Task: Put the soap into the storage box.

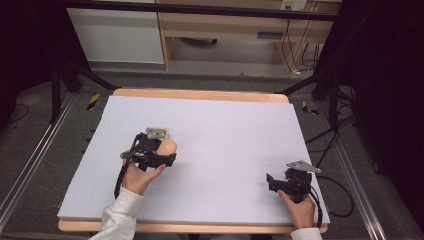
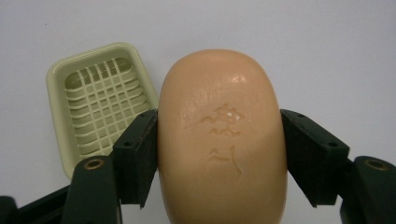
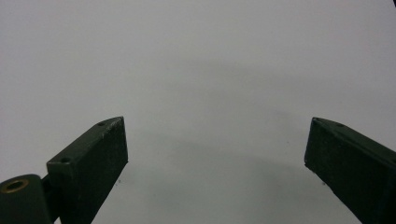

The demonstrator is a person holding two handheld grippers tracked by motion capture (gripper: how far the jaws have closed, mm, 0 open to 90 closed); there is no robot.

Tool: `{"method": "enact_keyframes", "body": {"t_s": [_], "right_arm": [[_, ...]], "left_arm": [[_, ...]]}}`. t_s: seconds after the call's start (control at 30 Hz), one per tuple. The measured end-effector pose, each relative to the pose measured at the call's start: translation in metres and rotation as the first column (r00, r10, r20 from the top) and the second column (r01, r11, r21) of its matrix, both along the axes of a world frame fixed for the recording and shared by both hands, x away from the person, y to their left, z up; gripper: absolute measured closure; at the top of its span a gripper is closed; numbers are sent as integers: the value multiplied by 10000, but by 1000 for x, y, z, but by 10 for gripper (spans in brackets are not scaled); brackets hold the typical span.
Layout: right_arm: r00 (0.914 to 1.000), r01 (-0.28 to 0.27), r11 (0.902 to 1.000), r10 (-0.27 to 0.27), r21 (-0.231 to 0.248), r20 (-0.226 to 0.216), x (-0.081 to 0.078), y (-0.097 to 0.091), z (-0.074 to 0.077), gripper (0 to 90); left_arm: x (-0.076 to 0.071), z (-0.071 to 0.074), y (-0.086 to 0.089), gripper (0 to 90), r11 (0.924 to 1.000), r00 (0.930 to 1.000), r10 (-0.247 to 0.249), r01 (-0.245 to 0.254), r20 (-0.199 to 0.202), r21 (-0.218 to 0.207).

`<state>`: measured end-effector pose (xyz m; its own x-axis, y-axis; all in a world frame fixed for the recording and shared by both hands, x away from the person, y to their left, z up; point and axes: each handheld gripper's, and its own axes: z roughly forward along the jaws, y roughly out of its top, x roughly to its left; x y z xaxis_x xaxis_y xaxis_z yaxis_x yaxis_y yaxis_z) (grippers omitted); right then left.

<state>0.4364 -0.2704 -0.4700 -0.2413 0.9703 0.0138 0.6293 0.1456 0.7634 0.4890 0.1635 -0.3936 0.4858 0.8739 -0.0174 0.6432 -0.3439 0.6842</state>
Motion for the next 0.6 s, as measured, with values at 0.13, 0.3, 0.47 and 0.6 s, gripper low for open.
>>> {"method": "enact_keyframes", "body": {"t_s": [0.13,0.3,0.47,0.6], "right_arm": [[10000,22,10000,-22,8,-18,0,1,0,64],[10000,30,10000,-30,36,-24,1,1,0,63],[10000,27,10000,-27,13,-7,1,1,0,63],[10000,30,10000,-30,0,10,1,1,0,63]], "left_arm": [[3,1,1,316,9999,9999,99,-99,30,-29],[8,1,4,316,9998,9998,201,-201,30,-32],[13,3,8,316,9994,9994,340,-339,83,-99],[18,2,11,316,9989,9989,462,-461,66,-118]]}}
